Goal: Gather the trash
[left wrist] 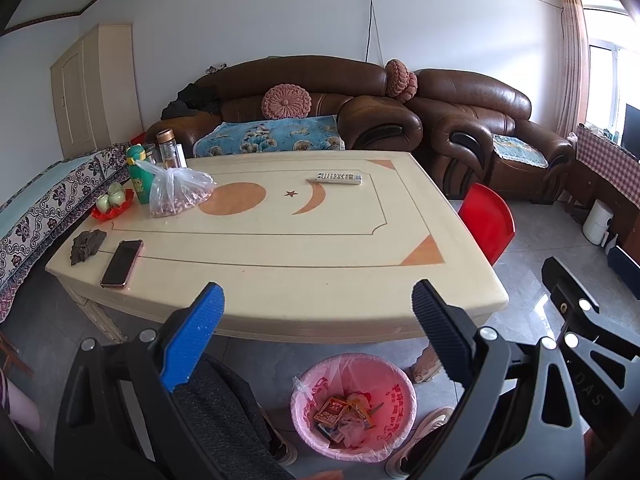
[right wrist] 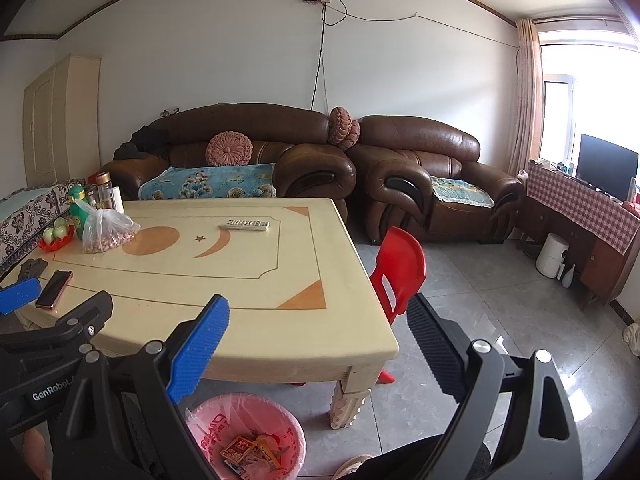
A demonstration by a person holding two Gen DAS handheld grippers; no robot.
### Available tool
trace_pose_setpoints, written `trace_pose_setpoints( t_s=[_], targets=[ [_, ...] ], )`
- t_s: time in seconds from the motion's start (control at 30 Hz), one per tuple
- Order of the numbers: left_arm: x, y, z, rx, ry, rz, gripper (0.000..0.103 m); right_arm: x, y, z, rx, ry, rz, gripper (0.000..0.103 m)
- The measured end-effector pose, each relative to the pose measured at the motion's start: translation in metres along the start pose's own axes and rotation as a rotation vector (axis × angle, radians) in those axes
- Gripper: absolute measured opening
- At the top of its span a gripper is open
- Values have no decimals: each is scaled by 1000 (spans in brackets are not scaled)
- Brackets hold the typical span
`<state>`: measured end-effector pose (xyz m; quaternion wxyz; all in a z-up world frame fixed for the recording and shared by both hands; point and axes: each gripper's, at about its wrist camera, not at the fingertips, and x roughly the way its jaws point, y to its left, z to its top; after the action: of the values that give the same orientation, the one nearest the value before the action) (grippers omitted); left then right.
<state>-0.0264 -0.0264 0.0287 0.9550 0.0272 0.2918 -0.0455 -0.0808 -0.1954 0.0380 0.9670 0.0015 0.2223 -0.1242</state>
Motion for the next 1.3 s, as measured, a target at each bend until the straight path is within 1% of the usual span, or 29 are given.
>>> trace_pose_setpoints(
  t_s=[0.57, 0.67, 0.83, 0.9, 1.07, 1.13, 1.23, 1.3],
  targets=[
    [1, 1, -3, -7, 5, 8, 93, 3, 4, -1, -6, 2, -2, 88],
    [1, 3, -3, -15, 5, 15, 97, 3, 1, -1, -3, -3, -13, 88],
    [-1, 8, -4, -28, -11, -5, 97, 5, -2, -2, 5, 3, -20, 88],
    [-3, 7, -4, -23, -21, 9, 97, 5, -1, -2, 2, 4, -20, 88],
    [-2, 6, -4, -14, -14, 15, 97, 6, 1, -1, -4, 5, -18, 88],
    [0, 6, -4, -20, -1, 6, 97, 6, 1, -1, -2, 6, -17, 88],
    [0, 6, -3, -10, 2, 24, 97, 6, 0, -2, -1, 9, -14, 88],
    [-1, 5, -3, -6, 3, 18, 97, 6, 1, -2, -2, 10, -14, 88]
  ],
)
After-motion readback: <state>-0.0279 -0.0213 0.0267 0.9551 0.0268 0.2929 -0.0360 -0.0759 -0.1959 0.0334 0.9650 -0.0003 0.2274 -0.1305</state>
